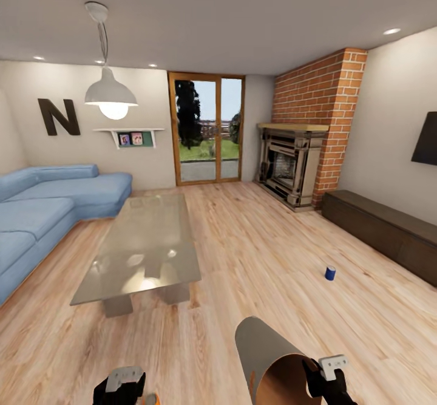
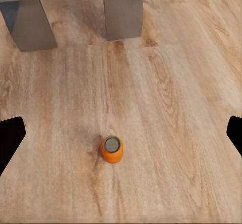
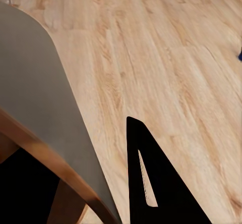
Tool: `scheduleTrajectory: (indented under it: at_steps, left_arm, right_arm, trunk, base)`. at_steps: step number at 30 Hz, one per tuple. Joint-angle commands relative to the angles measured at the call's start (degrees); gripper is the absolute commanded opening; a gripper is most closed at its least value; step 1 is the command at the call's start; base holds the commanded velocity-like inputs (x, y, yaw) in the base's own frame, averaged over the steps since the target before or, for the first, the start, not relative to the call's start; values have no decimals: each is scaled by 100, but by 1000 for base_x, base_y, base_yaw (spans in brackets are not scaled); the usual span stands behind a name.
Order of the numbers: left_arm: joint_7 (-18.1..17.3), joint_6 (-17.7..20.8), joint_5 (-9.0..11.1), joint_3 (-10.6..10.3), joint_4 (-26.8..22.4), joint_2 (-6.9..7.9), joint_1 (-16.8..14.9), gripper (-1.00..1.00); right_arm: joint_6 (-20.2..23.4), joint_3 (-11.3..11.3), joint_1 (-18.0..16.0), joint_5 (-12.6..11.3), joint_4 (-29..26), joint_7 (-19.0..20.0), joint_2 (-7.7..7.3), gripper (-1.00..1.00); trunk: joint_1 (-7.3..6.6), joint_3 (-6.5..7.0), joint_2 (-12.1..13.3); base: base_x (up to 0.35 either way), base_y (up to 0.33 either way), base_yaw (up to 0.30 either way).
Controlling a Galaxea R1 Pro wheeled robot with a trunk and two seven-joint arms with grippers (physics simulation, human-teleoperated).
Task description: Put the three can of soda from the living room inside the tash can in the kitchen.
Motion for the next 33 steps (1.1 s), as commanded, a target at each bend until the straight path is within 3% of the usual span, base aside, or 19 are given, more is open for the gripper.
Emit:
scheduleTrajectory:
  at_steps: [1, 3, 7, 9, 10, 11, 15, 21, 33]
  left_arm:
    - [-63, 440, -1, 0, 31, -8, -254, 100]
    - [-186, 1030, -2, 0, 129, -15, -593, 100]
    - [-329, 1842, -2, 0, 389, -12, -1242, 100]
    - [-393, 2501, 3, 0, 1040, 4, -2207, 100]
    - [-401, 2639, 2, 0, 1286, 6, -2498, 100]
    - [-425, 2948, 5, 0, 2028, 14, -3272, 100]
    - [-446, 3179, 27, 10, 2823, 38, -4045, 100]
    - [-408, 3262, 27, 26, 3207, 53, -4385, 100]
    - [-363, 3273, 60, 53, 3218, 19, -4428, 100]
  right_arm:
    - [0, -24, -3, -15, -11, 31, 0, -100]
    - [0, -24, -3, -15, -11, 31, 1, -100]
    - [0, -20, -3, -15, -6, 32, 1, -100]
    - [0, -17, -3, -15, -4, 35, 1, -100]
    - [0, -15, -3, -15, -4, 36, 3, -100]
    - [0, -11, -3, -8, -3, 38, 7, -100]
    - [0, -9, -3, -1, -3, 39, 4, -100]
    - [0, -10, -3, 0, -3, 40, 5, -100]
    - [0, -49, -3, -25, -36, 49, -54, -100]
  trunk:
    - [0, 1, -1]
    - [0, 1, -1]
    - [0, 1, -1]
    - [0, 1, -1]
    - [0, 1, -1]
    - [0, 1, -1]
    - [0, 1, -1]
    - [0, 1, -1]
    - [0, 1, -1]
  base:
    - [263, 231, 0]
    - [263, 230, 0]
    - [264, 229, 0]
    - [264, 229, 0]
    - [264, 229, 0]
    - [264, 227, 0]
    - [186, 158, 0]
    - [43, 37, 0]
    - [3, 3, 0]
